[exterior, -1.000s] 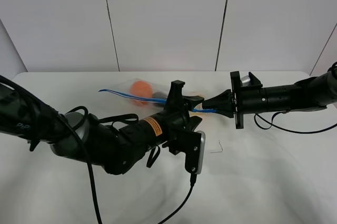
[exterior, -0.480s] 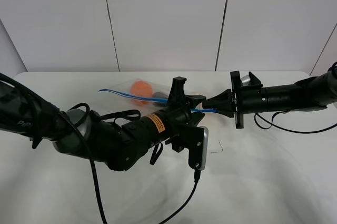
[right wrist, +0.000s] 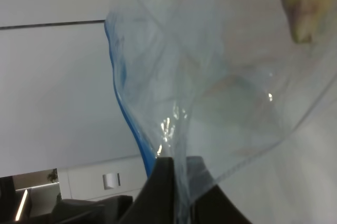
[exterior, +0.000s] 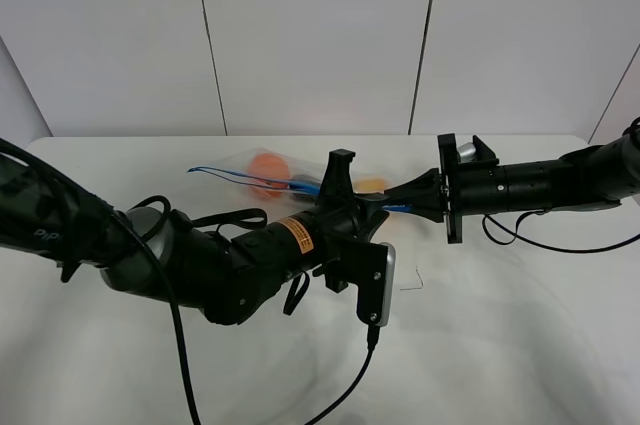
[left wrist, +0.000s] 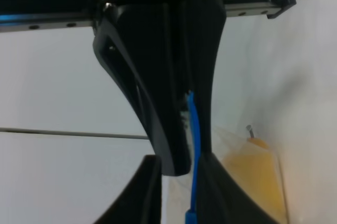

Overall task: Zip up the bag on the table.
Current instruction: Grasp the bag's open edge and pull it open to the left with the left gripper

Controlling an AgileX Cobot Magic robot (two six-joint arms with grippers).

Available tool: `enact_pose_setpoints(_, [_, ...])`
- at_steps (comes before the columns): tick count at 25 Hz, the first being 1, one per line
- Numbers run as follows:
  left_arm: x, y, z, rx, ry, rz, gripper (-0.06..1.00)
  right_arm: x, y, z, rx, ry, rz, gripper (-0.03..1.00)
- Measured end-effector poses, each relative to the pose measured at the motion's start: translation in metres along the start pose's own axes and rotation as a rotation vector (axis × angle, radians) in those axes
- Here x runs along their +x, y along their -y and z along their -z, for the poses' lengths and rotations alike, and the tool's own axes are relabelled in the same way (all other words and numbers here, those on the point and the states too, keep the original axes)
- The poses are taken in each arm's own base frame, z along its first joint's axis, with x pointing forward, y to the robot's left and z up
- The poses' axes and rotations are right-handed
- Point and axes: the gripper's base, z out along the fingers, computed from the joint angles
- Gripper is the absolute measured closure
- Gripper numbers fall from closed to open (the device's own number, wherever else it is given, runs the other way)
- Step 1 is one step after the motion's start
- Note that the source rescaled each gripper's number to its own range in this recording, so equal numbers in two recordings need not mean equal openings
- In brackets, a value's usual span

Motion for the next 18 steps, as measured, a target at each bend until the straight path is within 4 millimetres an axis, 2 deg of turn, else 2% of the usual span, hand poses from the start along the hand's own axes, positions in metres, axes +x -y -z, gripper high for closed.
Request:
enact_pose_setpoints(12, [0.0012, 0.0065, 0.0003, 0.072, -0.013, 0.001, 0.75, 0.0004, 0.0005, 0.0, 0.006, -0.004, 0.003, 0.97])
enact_pose_setpoints(18, [0.0031, 0.0059, -0.0003, 0.071, -0.037, 0.023, 0.59, 0.0004, 0.0005, 0.0, 0.006, -0.004, 0.003, 0.97])
